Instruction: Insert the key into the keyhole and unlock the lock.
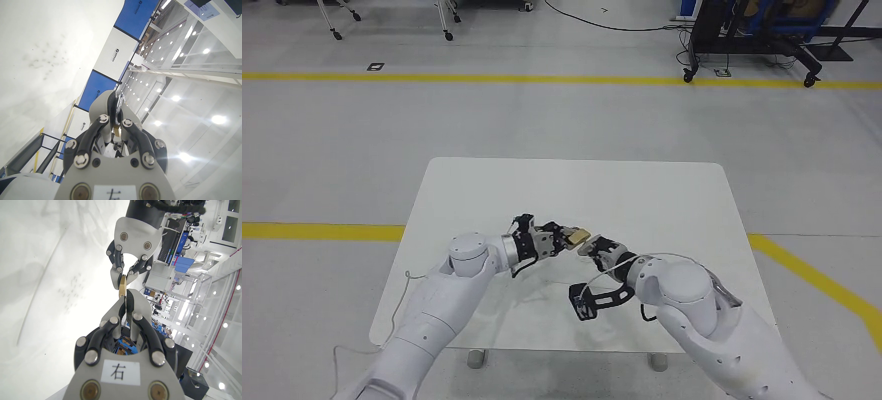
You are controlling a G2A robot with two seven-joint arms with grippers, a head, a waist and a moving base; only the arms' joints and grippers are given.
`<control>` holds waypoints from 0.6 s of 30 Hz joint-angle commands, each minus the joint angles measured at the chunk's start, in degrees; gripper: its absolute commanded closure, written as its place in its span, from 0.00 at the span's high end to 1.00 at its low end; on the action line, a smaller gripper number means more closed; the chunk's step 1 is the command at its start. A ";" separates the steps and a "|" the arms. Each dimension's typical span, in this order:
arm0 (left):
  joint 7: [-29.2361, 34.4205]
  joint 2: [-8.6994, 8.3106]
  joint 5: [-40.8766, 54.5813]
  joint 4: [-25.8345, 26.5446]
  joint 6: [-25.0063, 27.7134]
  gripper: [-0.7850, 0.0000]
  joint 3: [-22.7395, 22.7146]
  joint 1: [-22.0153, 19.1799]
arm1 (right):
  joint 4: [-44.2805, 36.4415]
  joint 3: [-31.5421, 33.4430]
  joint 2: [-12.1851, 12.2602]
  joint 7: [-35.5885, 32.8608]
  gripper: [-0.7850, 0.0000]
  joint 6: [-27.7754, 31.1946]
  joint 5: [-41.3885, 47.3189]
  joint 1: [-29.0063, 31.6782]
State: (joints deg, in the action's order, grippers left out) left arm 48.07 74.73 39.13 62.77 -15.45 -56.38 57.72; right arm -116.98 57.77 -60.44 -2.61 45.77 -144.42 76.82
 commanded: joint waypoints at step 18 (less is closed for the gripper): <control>5.78 -0.77 -2.79 1.42 3.14 0.00 -0.56 0.82 | -1.26 3.75 1.94 8.67 0.00 1.18 -2.08 1.78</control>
State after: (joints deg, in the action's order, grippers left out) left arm 53.86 73.98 36.37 64.16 -12.28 -56.90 58.51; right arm -118.19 61.74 -58.49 6.06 46.93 -146.45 78.70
